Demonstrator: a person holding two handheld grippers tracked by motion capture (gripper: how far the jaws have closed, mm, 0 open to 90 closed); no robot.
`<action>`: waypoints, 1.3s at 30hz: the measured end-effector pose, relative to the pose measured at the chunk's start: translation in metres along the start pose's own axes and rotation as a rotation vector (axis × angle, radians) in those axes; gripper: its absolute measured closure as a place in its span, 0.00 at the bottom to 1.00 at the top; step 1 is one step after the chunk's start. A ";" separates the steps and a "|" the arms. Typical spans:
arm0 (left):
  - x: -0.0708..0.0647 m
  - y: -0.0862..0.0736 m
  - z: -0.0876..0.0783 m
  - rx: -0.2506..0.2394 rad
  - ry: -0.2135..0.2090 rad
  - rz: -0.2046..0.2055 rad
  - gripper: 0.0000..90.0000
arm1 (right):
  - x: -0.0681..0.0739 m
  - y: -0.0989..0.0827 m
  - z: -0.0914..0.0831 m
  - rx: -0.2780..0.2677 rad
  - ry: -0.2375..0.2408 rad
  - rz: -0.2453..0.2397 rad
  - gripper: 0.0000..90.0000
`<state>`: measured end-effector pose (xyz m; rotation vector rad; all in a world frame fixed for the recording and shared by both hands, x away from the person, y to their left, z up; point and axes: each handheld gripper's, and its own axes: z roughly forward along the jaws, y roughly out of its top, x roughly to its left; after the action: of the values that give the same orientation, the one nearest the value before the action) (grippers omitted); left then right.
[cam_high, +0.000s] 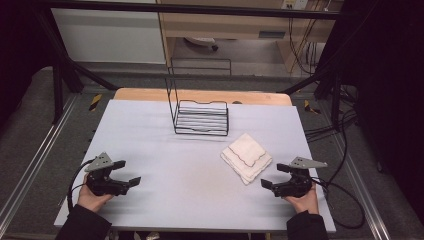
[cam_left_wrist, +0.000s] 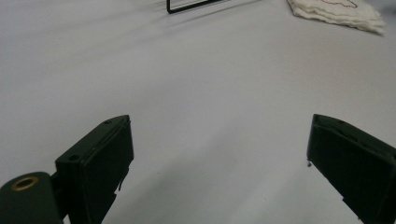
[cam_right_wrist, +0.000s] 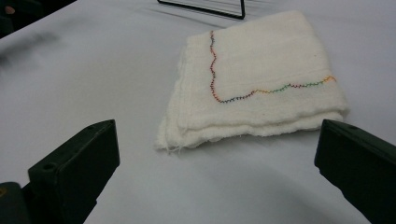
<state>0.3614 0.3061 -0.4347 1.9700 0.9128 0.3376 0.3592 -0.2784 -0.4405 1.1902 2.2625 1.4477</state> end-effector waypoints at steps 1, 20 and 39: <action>0.000 0.000 0.000 0.000 0.000 0.000 0.08 | 0.000 0.000 0.000 0.003 -0.001 -0.001 0.01; 0.000 0.000 -0.001 -0.008 0.004 0.000 0.08 | 0.009 0.005 0.010 0.036 -0.033 -0.001 0.02; 0.000 -0.001 -0.002 0.001 0.030 0.002 0.09 | 0.039 0.024 0.050 0.126 -0.088 -0.090 0.24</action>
<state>0.3600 0.3081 -0.4349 1.9715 0.9303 0.3691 0.3743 -0.2122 -0.4361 1.1469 2.3440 1.2135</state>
